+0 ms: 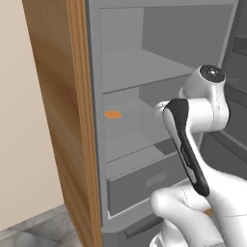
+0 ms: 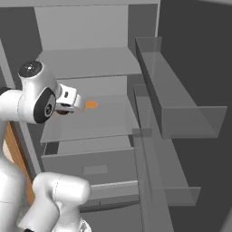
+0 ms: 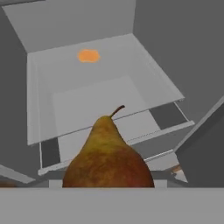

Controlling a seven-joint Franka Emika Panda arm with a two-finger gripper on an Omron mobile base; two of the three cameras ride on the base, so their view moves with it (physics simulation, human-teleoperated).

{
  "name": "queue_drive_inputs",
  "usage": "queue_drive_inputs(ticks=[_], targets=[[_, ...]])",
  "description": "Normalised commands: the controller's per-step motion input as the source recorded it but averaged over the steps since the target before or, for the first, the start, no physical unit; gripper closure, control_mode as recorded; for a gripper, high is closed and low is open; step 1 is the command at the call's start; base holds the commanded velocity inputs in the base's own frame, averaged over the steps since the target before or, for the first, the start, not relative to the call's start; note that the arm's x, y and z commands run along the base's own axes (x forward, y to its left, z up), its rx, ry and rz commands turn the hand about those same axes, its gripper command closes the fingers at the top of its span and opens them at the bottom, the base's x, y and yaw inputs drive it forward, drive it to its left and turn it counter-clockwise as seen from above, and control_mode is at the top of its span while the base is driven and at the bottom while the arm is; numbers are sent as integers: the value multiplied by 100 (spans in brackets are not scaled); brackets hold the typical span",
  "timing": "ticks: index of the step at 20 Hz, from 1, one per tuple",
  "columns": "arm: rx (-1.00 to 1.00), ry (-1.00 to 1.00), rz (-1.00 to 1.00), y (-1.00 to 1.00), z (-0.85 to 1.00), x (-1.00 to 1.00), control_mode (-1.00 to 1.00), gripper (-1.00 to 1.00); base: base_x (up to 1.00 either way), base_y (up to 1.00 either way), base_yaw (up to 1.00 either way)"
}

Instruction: Pick the pear and kiwi from the fridge and place them on the plate next to the blender to make a fruit smoothie.

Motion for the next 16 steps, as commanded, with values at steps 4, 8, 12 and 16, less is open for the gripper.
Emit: queue_drive_inputs(ticks=[4,8,12,16], targets=[[0,0,0,0,0,0,100,100,-60,3,19],[0,0,0,0,0,0,100,100,-73,28,88],[0,0,0,0,0,0,100,100,-30,65,97],[0,0,0,0,0,0,100,100,-4,97,81]])
